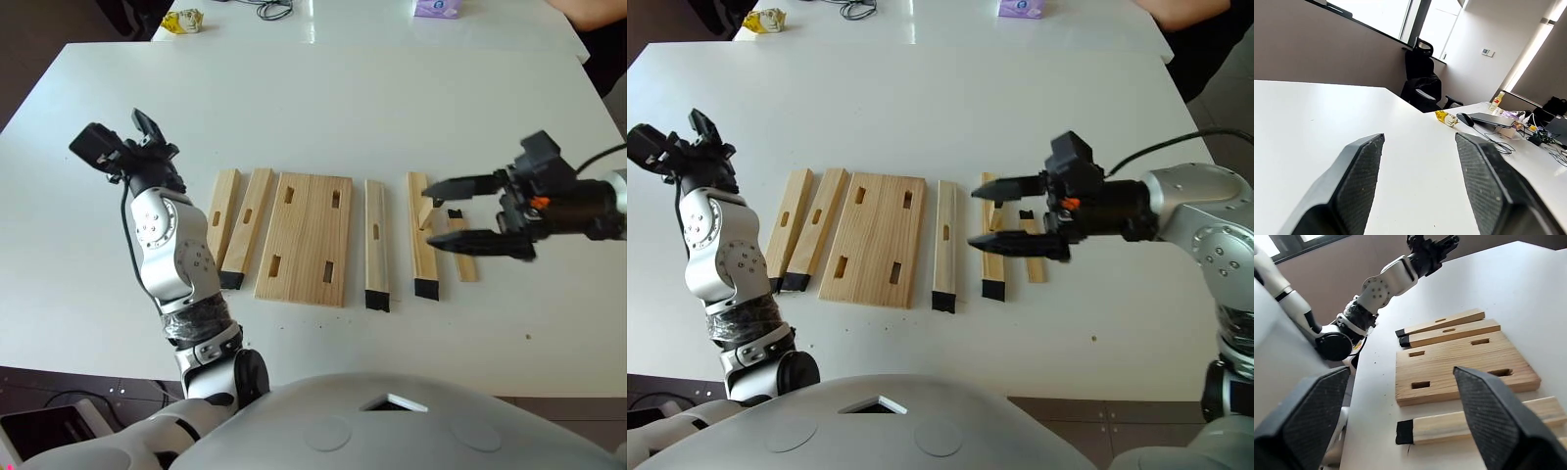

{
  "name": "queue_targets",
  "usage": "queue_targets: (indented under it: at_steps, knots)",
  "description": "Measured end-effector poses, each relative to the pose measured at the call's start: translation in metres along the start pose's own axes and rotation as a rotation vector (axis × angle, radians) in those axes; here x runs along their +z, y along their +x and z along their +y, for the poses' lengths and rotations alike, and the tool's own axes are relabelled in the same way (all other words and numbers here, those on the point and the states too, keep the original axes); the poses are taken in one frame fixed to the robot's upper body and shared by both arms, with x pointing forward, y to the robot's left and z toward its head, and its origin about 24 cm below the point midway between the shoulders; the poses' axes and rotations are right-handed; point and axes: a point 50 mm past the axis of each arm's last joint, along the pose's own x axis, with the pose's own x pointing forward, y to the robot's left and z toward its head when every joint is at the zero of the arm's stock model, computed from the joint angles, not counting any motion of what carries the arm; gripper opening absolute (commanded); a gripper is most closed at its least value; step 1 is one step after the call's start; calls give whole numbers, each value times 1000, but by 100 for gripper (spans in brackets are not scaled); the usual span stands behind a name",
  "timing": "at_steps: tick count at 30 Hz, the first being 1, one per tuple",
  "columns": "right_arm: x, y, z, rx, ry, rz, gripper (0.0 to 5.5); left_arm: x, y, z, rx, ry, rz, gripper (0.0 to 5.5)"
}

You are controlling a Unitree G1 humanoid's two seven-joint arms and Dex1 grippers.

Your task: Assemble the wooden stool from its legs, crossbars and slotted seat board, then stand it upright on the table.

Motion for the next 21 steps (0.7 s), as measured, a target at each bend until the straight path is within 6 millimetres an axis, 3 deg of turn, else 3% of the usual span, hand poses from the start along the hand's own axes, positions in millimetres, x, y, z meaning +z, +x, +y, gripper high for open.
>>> queue_targets:
  at_steps: [3,6,11,14,21]
  knots:
    - [-18,-10,-1,13,23,188,390,0,-6,10,51,-7,-12,270]
    - [-48,-4,-8,-76,100,338,390,4,-11,20,91,-3,-42,270]
    - [-76,13,-21,-346,289,372,390,-1,-16,26,108,7,-20,270]
    - [-81,22,-22,-448,406,363,390,2,-18,22,96,5,-24,270]
    - [-74,38,-16,-568,498,350,390,1,-24,26,110,31,9,270]
